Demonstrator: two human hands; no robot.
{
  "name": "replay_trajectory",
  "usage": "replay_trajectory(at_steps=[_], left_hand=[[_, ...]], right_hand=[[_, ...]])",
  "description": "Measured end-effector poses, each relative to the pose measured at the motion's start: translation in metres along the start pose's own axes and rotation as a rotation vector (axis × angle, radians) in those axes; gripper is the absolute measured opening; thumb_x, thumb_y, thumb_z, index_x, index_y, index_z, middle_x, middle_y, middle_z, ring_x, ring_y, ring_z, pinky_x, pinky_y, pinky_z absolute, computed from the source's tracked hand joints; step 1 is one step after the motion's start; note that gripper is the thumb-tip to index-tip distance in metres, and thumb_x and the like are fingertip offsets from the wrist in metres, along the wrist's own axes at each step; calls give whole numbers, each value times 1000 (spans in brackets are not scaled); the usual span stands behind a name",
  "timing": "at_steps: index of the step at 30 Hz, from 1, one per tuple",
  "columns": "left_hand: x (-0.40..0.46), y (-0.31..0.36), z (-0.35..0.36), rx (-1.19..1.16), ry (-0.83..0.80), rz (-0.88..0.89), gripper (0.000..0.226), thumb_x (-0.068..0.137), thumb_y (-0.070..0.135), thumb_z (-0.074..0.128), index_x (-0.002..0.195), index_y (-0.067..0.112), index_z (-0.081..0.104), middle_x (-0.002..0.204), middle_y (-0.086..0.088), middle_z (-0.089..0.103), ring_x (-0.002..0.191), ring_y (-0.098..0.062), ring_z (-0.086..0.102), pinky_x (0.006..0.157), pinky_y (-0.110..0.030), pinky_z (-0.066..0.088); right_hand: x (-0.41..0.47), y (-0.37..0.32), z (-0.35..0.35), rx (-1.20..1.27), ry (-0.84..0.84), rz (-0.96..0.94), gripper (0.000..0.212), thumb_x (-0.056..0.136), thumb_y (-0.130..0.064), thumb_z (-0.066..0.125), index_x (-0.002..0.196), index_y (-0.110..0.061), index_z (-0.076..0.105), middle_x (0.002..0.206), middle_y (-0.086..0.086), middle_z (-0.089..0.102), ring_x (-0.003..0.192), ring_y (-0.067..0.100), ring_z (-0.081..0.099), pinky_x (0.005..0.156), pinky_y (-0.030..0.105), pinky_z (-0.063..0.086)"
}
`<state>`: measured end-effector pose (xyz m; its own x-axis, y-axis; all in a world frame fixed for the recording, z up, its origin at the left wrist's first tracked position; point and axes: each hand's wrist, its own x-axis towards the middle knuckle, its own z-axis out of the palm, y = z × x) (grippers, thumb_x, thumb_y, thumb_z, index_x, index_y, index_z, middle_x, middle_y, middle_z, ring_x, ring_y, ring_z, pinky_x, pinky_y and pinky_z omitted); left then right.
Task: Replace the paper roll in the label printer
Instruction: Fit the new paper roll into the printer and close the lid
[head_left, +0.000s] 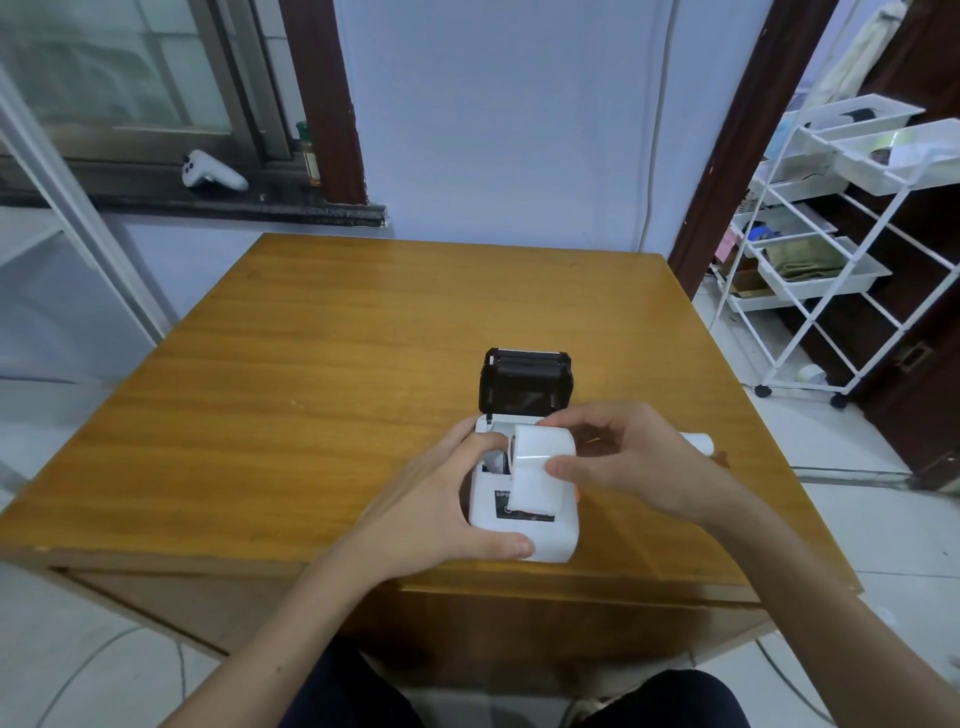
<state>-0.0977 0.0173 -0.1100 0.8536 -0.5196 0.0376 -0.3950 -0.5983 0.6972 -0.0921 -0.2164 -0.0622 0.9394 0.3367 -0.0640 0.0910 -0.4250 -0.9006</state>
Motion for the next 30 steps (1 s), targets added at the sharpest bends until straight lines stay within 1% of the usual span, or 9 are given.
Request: replay_trajectory(at_steps=[9,13,15,17,19,21,25,27,30], left_hand=[[-1,3,-1,-29,24,2,83,59,68,76,130,41,42,136,31,34,115,0,49,87,-30,54],[-3,6,-3,-78,43,0,72,59,61,81,117,49,40,127,31,42,106,3,53,76,-16,49],[-3,7,-4,-110,44,-2,71,59,56,84,112,57,36,123,32,45,104,6,53,72,-12,48],[-4,7,-4,-121,40,-24,73,59,56,85,110,60,33,120,31,47,102,8,53,71,-14,50],[-4,7,-4,-134,31,-43,75,57,56,85,108,61,31,121,31,46,102,9,52,73,-18,52],[-5,7,-4,-150,34,-47,75,57,56,86,106,64,29,123,34,44,103,9,53,75,-20,54],[-5,10,-5,-153,34,-36,75,58,53,87,100,70,26,124,41,39,105,12,50,73,-12,49],[-5,11,-5,-141,35,-31,77,58,54,86,99,72,24,124,43,37,106,14,48,72,-10,47],[-4,11,-4,-139,44,-22,77,58,53,87,100,71,24,124,42,38,106,13,48,71,-11,46]], right_hand=[[2,2,1,80,3,-13,28,80,-7,76,108,-11,74,104,8,76,96,20,72,83,34,60],[6,1,1,78,13,-18,27,79,-7,77,105,-13,75,101,6,77,93,18,73,82,33,61],[9,-1,4,32,15,-2,27,79,-10,78,104,-16,75,98,2,77,92,13,73,82,31,60],[12,-4,8,-67,3,13,26,79,-14,79,104,-20,75,95,-4,76,89,6,72,80,27,59],[14,-8,9,-210,-24,13,26,81,-20,78,107,-21,74,89,-12,73,80,-5,67,72,18,55],[17,-12,7,-345,-60,15,26,82,-27,76,107,-22,73,82,-18,67,70,-14,60,63,10,46],[26,-14,1,-441,-173,35,27,84,-33,73,109,-22,72,80,-21,61,66,-24,52,59,2,38],[30,-14,-1,-423,-250,52,30,86,-35,70,112,-21,72,86,-20,65,69,-20,55,61,6,40],[33,-10,-2,-409,-331,61,31,91,-37,64,117,-23,71,102,-10,74,86,0,66,70,21,52]])
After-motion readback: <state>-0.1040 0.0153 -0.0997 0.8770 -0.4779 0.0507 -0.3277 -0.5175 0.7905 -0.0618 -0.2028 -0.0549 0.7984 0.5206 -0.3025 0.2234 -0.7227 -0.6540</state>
